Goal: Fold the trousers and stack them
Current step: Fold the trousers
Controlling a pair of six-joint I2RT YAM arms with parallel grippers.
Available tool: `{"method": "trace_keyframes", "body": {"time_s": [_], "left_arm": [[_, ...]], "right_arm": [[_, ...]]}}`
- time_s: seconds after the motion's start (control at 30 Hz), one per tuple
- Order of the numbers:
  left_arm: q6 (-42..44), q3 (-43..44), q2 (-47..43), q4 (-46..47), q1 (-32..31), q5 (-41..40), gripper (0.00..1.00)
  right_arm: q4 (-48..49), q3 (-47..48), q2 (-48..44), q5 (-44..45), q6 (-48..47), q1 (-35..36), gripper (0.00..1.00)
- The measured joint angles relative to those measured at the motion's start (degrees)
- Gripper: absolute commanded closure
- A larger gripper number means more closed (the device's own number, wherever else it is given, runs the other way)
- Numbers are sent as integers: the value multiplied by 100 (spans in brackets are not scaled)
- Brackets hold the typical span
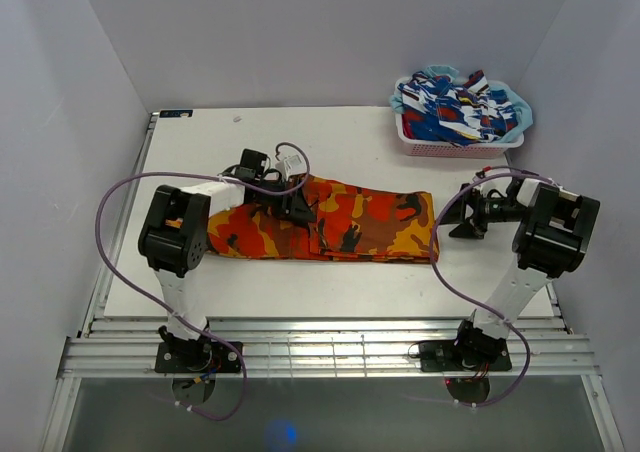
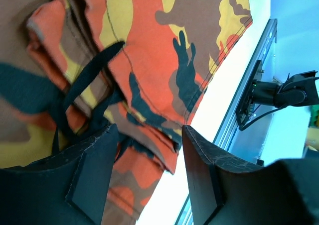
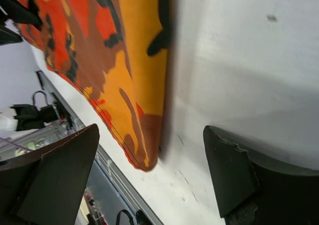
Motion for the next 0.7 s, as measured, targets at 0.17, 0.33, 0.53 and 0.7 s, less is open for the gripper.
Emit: {"method": "trace_keyframes", "body": {"time_s": [0.17,0.33,0.53,0.7], "left_arm": [[129,-7,-400,-422,575,-68,26],[439,273,-894,-1176,2004,-433,15],[1338,448,-1198,-2050,3921,-999,4],[2223,378,-1196,-2509,5007,-1488,4]], "right_arm": [[424,190,391,-682,476,293,0],[925,127,608,-907,649,772,67],[1097,-17,745,-605,555,772,92],[616,66,634,-442,116,343,92]]}}
